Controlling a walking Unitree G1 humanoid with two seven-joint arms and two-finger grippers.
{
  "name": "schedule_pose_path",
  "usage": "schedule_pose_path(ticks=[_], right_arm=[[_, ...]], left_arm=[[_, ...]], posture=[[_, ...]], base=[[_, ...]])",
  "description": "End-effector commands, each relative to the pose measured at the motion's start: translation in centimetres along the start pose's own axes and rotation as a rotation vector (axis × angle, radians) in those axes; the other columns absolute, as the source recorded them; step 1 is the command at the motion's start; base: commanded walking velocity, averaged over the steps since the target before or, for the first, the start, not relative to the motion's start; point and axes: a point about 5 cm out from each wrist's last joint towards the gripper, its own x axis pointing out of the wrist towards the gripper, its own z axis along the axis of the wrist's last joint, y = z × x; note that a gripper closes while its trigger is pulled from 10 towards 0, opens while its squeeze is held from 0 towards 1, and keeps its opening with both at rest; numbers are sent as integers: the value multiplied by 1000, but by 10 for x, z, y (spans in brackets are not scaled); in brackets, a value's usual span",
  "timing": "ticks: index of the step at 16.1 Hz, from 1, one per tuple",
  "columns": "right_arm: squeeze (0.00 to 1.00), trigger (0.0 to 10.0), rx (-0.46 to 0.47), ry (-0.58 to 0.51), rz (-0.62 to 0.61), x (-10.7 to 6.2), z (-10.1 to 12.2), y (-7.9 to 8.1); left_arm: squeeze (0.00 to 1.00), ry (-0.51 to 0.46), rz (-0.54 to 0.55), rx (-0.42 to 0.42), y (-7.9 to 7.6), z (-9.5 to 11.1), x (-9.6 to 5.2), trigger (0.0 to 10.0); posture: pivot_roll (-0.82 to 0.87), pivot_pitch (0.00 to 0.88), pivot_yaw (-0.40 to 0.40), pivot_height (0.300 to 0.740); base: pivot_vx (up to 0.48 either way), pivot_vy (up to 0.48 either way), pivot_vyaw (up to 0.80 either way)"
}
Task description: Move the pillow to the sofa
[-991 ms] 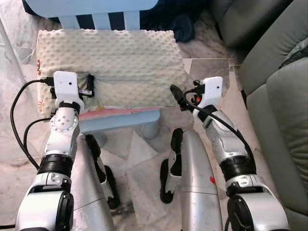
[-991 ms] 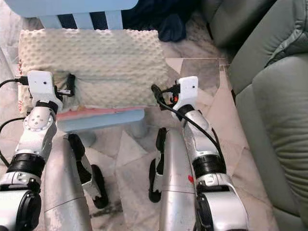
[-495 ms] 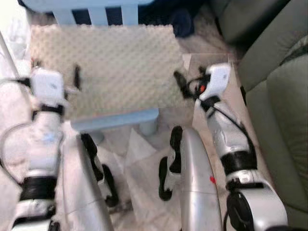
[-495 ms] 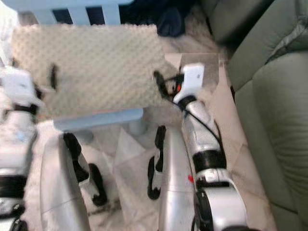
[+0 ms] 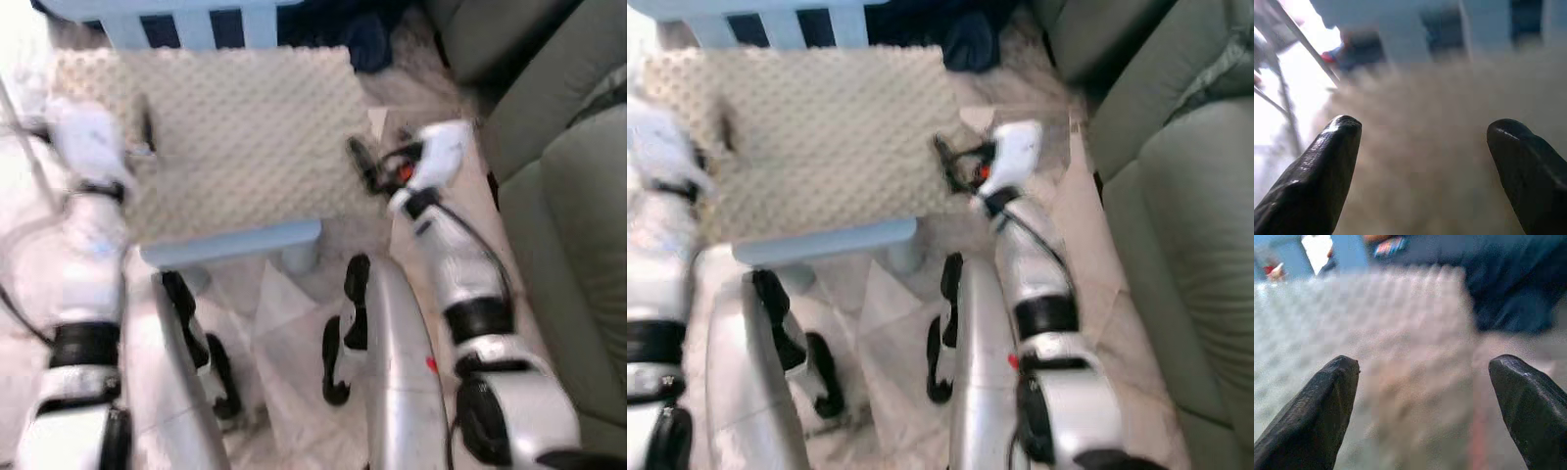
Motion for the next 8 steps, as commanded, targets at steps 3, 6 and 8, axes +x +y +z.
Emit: schedule_pose_path(ticks=[3,6,8], right_arm=[[0,10000,146,126,21,0,-36,12],[0,0,203,204,72,4,-55,32],[0,0,226,224,75,5,-61,38]], left_arm=[[0,199,-26,-44,-10,-46,-10,10000],[0,268,-68,-86,-24,-65,-14,1490],[0,272,-77,-104,-27,-69,-16,0]], posture=[[-41,461,-107,473],[-35,464,-109,473],[-34,465,-111,473]], base=[[0,0,0],[0,0,0],[0,0,0]])
